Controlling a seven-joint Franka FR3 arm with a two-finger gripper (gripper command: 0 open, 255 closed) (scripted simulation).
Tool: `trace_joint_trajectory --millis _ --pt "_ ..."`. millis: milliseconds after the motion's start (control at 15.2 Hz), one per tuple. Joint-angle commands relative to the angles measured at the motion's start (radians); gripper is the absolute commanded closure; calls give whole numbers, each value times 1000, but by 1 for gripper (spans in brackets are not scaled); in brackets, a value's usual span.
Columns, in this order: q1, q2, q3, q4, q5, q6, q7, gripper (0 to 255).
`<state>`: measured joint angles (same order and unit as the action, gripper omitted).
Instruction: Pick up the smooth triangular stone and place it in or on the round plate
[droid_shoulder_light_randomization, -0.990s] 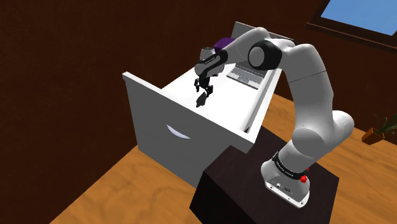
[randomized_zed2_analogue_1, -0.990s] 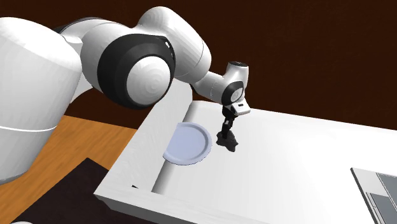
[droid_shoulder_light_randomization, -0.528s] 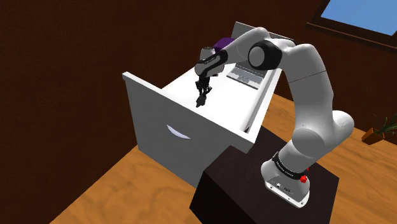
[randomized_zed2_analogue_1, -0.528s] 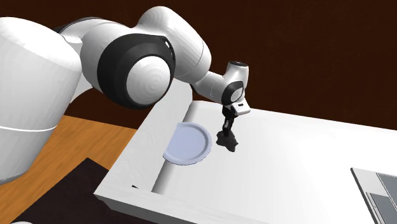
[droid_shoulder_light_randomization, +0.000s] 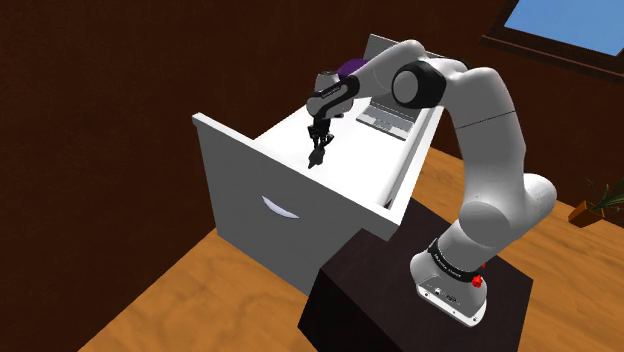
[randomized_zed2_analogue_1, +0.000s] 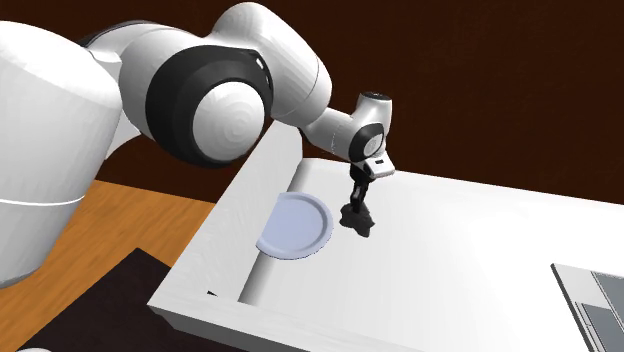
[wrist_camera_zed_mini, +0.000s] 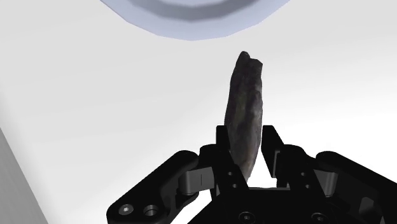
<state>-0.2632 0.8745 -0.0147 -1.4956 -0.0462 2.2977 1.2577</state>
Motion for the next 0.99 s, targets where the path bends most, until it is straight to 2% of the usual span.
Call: trace_joint_trajectory --millis 0,858,924 --pt "1 -20 0 -7 0 -13 1 255" --pt "1 -137 1 -28 1 -109 -4 255" --pt "15 -162 3 -63 0 -99 13 255"
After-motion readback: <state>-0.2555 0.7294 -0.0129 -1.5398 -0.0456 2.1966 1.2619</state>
